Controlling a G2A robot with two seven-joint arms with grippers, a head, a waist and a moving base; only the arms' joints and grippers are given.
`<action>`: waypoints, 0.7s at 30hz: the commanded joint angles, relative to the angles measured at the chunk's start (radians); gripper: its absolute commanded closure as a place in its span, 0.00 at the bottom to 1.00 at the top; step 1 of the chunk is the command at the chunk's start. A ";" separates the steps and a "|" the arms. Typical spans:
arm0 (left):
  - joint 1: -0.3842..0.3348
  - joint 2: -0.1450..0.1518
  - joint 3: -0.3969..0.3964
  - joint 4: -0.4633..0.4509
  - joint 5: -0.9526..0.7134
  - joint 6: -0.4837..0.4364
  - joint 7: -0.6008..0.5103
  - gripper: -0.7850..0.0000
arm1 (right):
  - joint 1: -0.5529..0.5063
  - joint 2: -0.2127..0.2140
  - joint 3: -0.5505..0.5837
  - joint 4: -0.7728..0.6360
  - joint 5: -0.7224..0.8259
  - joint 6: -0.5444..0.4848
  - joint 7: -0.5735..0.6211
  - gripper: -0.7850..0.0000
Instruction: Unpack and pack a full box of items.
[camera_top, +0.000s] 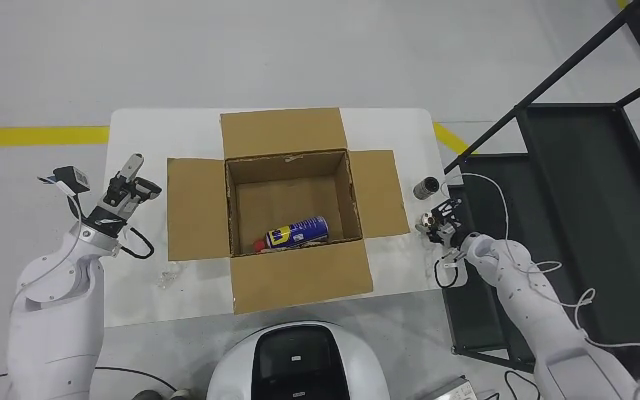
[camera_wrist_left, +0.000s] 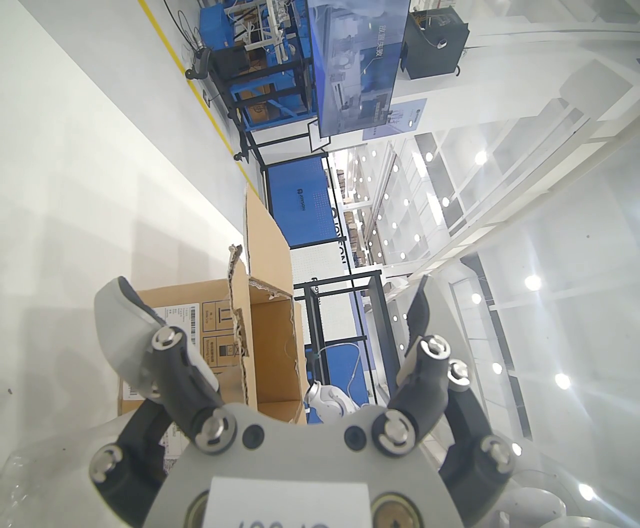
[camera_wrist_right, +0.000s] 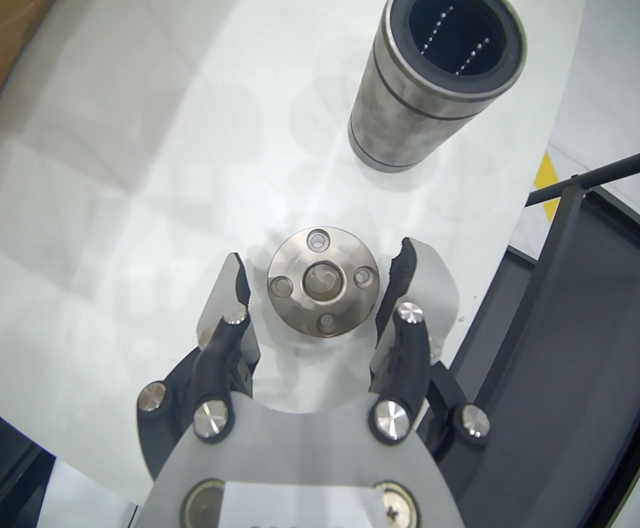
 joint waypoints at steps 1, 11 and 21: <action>0.000 0.000 0.000 0.000 0.000 0.000 0.000 0.00 | 0.003 -0.001 0.000 0.003 -0.001 0.003 -0.002 0.72; 0.000 0.000 0.000 0.000 0.000 0.000 0.000 0.00 | -0.013 0.009 0.031 0.004 0.003 -0.009 -0.033 1.00; 0.000 0.000 0.000 0.000 0.000 0.000 0.000 0.00 | -0.074 0.032 0.086 -0.094 -0.005 -0.050 -0.087 1.00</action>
